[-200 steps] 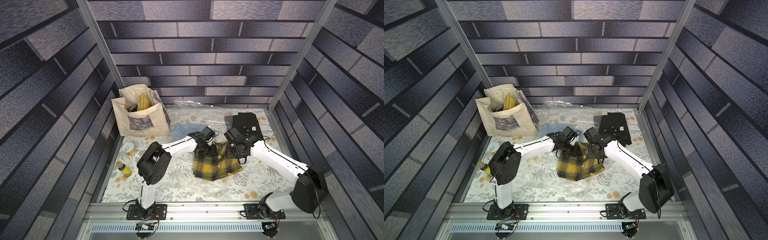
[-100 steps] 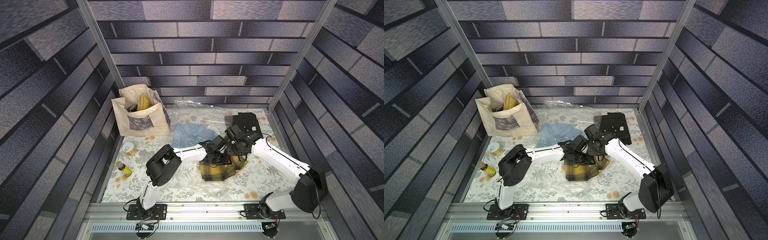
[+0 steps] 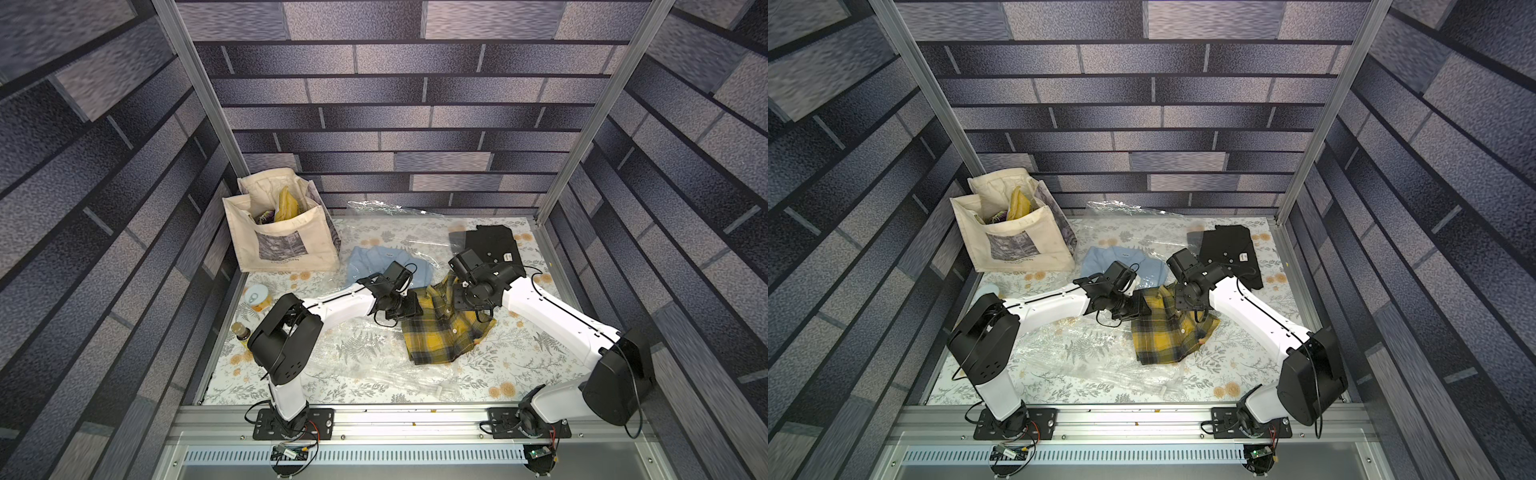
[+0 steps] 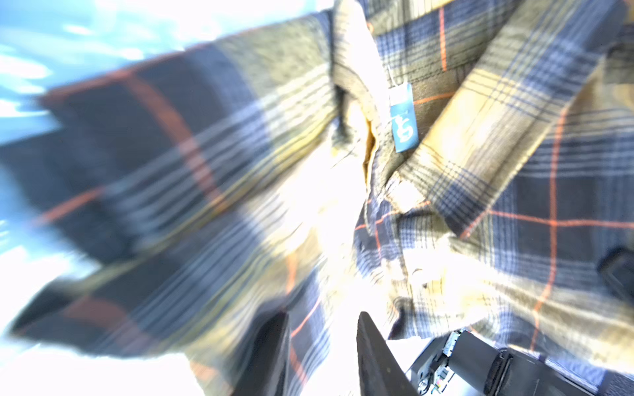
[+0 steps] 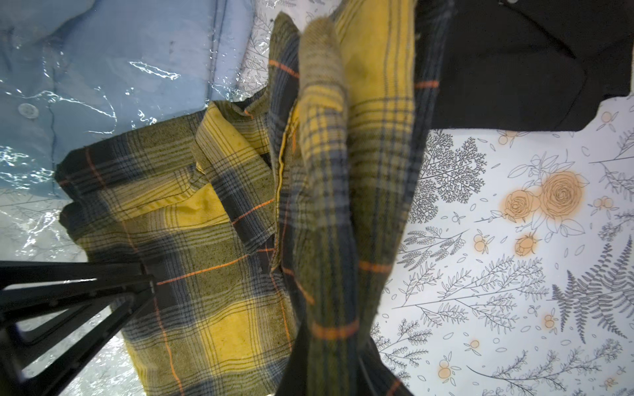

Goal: Place the folded shirt into the vacuum bag
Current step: Pick up the shirt in the vacuum bag.

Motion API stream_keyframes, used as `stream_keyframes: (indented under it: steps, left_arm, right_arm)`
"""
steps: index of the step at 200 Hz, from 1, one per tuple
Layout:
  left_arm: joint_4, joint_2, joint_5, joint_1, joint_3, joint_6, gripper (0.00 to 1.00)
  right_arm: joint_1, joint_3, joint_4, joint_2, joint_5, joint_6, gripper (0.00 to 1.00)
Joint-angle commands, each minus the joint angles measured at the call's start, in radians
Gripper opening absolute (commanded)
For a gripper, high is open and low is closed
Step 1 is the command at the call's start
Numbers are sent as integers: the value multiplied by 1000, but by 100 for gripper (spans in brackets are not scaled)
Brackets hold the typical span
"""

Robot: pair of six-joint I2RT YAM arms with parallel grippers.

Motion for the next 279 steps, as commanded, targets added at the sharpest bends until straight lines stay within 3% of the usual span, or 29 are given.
stream_keyframes:
  steps: [1,38,72,105,134,154,188,213,253,271,279]
  left_arm:
    - [-7,4,-39,-19,-56,27,35]
    - [114,125,-6,-47,-35,-8,34]
    - [214,146,32,-33,-54,-37,34]
    - [176,56,33,39,-99,-16,34]
    - [7,-66,-7,124,-110,54,35]
    - [-100,-142,-53,170,-100,103,35]
    - [-172,-245,-79,246,-114,130,36]
    - [-214,-293,-106,295,-119,150,35]
    - [-240,-335,-124,375,-129,161,36]
    - [-258,-348,-158,400,-129,176,39]
    - [-263,-352,-166,412,-130,180,40]
  right_arm:
    - [32,30,3,17,2,3,0]
    - [129,52,74,81,-80,75,0]
    - [187,15,199,163,-168,157,0]
    - [187,-31,268,201,-209,164,0]
    - [189,-55,301,232,-250,157,0]
    - [197,-46,271,256,-223,128,16]
    - [235,1,201,326,-191,69,61]
    - [268,50,141,394,-155,37,80]
    - [300,89,56,540,-115,-5,89]
    - [299,90,26,566,-104,-40,89]
    - [299,95,13,571,-101,-64,84]
